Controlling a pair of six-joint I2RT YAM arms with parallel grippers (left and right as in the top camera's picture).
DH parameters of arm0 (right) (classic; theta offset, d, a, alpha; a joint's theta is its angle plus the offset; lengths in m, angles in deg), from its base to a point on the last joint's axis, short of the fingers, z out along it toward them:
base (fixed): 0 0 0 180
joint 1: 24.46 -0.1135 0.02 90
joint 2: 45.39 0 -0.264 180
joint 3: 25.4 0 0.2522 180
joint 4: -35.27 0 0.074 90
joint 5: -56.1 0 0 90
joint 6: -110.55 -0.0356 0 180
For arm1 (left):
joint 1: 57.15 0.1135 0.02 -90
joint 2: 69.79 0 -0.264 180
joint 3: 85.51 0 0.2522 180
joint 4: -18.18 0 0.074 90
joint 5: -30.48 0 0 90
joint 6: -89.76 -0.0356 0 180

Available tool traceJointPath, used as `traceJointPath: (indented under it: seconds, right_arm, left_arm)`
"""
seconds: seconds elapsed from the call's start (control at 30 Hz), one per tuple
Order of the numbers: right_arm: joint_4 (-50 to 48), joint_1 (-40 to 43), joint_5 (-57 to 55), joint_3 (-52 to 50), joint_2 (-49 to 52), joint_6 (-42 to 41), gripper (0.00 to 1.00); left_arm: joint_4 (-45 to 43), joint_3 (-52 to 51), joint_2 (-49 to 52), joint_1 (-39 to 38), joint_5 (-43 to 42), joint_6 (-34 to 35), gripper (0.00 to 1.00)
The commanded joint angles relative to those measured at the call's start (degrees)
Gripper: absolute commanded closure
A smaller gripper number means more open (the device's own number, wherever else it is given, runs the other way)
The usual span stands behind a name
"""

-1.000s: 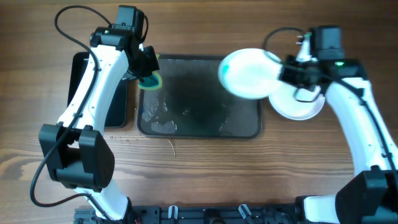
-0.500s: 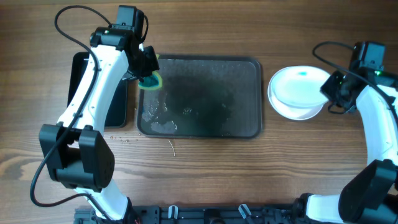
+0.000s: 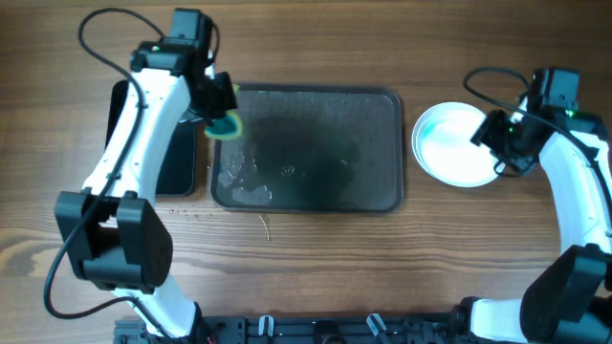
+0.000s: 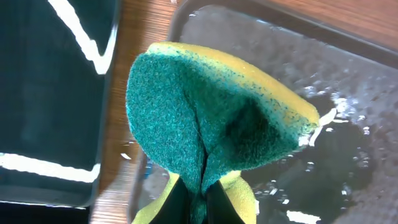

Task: Clean dirty plates on tray and stack at the side
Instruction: 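Lift the third plate with the right gripper and stack it on the plates, then place the sponge into the small black tray with the left gripper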

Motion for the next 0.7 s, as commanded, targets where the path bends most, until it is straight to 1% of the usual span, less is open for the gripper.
traceJointPath:
  seconds: [0.0,0.07,0.13,0.2,0.37,0.53,0.63,0.67]
  right_arm:
    - [1.5,-5.6,4.4,6.3,0.0,3.4,0.28]
    - [1.4,-9.1,4.2,7.1,0.0,3.2,0.25]
    - [1.0,-11.8,4.0,7.1,0.1,2.6,0.21]
    - [1.0,-13.8,3.8,7.1,0.1,1.5,0.2]
    - [1.0,-16.7,3.8,7.1,0.1,1.5,0.19]
    - [1.5,-16.9,3.8,7.1,0.1,1.7,0.19]
    - [1.5,-16.9,3.8,7.1,0.1,1.7,0.19]
    - [1.6,-16.9,3.8,7.1,0.1,1.9,0.19]
  left_arm:
    - [0.4,0.2,-0.1,6.1,-0.2,-7.6,0.96]
    - [0.2,0.2,-0.1,9.6,0.3,-10.8,0.96]
    - [-0.5,0.1,0.1,12.4,2.5,-11.9,0.96]
    - [-1.2,0.1,0.5,14.8,4.0,-11.9,0.96]
    - [-3.4,0.0,3.2,20.2,4.0,-12.9,0.96]
    - [-4.1,0.0,7.6,22.1,4.1,-18.0,0.96]
    - [-5.2,0.0,10.0,22.4,4.1,-18.4,0.96]
    - [-6.3,0.0,11.6,22.4,4.1,-19.0,0.9]
